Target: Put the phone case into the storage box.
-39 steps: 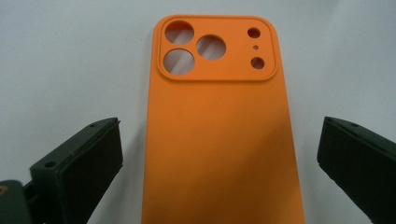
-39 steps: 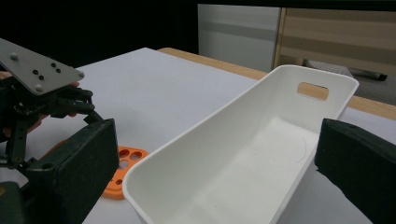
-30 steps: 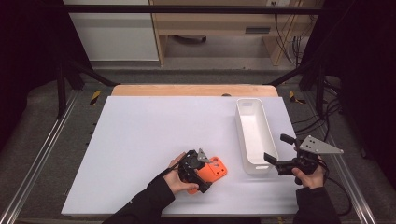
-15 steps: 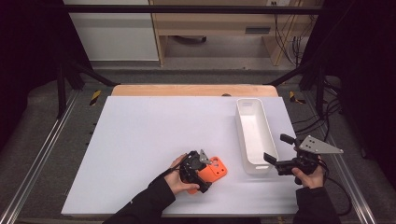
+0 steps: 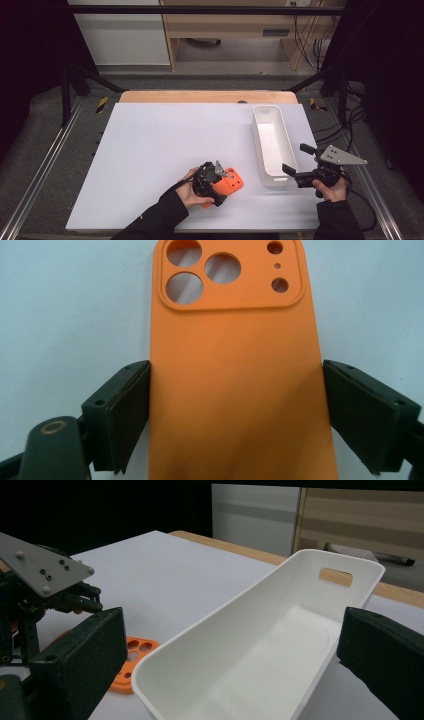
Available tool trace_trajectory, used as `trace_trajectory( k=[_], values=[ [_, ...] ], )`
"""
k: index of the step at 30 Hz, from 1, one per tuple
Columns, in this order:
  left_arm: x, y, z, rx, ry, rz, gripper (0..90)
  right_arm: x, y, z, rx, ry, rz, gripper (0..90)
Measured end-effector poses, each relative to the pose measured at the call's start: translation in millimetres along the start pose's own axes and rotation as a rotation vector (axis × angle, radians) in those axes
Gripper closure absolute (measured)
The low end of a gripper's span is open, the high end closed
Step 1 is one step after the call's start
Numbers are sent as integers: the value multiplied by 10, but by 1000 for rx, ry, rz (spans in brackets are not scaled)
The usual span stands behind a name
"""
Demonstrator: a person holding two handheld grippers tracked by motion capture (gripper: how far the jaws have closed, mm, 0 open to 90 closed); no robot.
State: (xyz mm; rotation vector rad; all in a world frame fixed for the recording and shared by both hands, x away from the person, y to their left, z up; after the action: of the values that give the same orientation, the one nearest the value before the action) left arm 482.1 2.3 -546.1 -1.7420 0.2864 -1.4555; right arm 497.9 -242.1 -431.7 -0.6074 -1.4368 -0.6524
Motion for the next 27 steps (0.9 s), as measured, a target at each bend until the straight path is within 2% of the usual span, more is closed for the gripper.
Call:
trace_trajectory(
  k=[15,27],
  values=[
    [8,5,-3,-1,3,37,145,6,-1,7,4,0,-2,4],
    [14,0,-1,2,-4,31,153,6,-2,4,2,-1,-2,4]
  ],
)
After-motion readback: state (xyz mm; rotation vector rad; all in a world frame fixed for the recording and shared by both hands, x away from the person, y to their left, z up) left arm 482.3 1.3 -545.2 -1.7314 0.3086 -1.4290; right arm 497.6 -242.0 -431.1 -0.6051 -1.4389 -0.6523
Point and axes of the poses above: each handheld gripper's, and its own axes: y roughly forward along the jaws, x roughly out of its top, z roughly to its left, the point moved 9 cm from there along y, roughly forward along the jaws, and after that the axes turned 15 degrees about -z, right-handed, at the moved point
